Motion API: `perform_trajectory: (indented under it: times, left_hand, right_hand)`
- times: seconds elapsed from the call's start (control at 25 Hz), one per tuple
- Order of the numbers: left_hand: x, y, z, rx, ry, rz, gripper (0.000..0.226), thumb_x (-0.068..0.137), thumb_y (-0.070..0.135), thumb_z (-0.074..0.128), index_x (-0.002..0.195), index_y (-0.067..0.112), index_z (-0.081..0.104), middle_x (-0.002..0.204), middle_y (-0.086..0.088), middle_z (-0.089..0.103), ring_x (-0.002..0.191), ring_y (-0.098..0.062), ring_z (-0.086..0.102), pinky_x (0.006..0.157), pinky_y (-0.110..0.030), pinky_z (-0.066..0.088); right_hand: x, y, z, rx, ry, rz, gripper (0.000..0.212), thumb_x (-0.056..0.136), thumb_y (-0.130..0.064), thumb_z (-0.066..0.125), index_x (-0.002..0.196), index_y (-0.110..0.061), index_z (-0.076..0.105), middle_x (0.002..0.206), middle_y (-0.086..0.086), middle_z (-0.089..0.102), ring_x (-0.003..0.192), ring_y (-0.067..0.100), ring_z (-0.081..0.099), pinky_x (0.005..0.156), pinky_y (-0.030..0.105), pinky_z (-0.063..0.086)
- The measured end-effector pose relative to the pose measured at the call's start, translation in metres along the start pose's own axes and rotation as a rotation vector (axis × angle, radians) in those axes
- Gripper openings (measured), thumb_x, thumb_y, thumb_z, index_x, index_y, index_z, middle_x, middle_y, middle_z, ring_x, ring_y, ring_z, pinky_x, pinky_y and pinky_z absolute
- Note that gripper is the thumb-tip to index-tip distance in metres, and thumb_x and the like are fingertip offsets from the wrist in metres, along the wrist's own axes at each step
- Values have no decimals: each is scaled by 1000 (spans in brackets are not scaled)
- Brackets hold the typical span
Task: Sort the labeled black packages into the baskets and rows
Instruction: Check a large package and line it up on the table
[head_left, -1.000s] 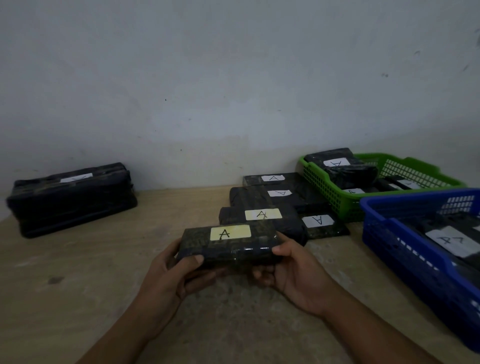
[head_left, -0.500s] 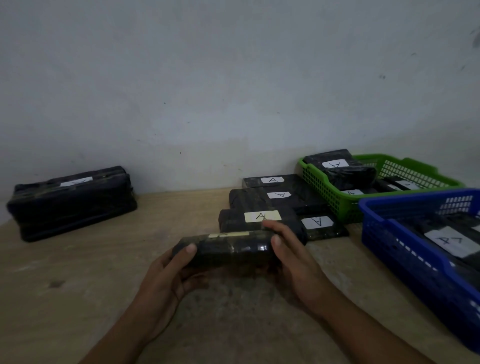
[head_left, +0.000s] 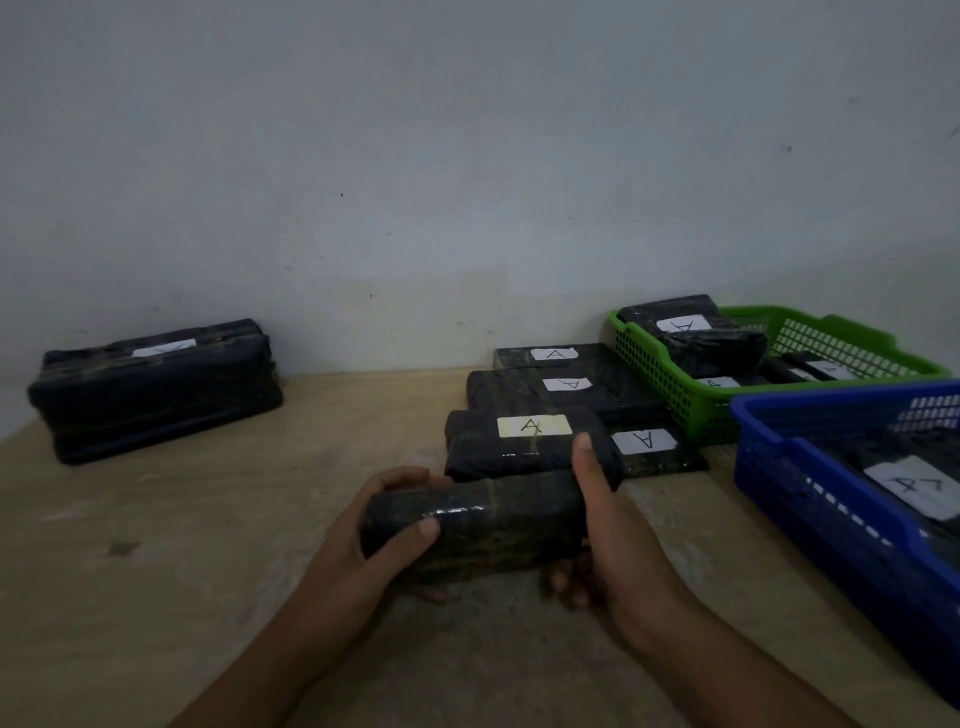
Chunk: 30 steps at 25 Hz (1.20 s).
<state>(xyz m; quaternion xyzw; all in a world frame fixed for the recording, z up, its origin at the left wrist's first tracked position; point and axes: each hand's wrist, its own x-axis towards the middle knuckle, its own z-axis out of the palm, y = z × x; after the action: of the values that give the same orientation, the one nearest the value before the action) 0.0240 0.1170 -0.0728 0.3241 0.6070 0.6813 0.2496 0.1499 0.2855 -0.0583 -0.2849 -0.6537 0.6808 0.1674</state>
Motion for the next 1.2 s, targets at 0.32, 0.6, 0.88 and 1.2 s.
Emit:
perform_trajectory:
  times: [0.32, 0.6, 0.88, 1.2]
  left_hand:
    - [10, -11, -2, -172, 72, -18, 34, 71, 27, 48, 97, 10, 63, 91, -10, 70, 83, -27, 68, 65, -39, 55]
    - [9, -11, -7, -87, 66, 51, 34, 68, 26, 49, 92, 12, 66, 91, -12, 69, 84, -31, 68, 66, -41, 55]
    - [8, -5, -2, -46, 143, 75, 34, 77, 26, 41, 82, 5, 68, 81, -15, 67, 70, -40, 66, 48, -43, 57]
    - [-4, -1, 9, 82, 75, 120, 27, 87, 27, 45, 99, 8, 61, 88, -5, 70, 81, -23, 70, 58, -27, 58]
  right_hand:
    - [4, 6, 1, 103, -110, -37, 47, 93, -50, 44, 101, -9, 65, 75, 14, 70, 54, 23, 59, 43, 22, 30]
    - [5, 8, 1, 11, -133, -146, 29, 99, -25, 35, 97, -4, 55, 63, 12, 64, 44, 15, 57, 40, 24, 29]
    - [6, 14, 6, 12, -131, -219, 35, 82, -43, 40, 94, -15, 57, 73, 9, 67, 54, 20, 62, 38, 23, 30]
    - [5, 7, -2, 43, -39, -160, 39, 103, -23, 36, 75, -5, 58, 63, 10, 56, 37, 6, 55, 33, 13, 35]
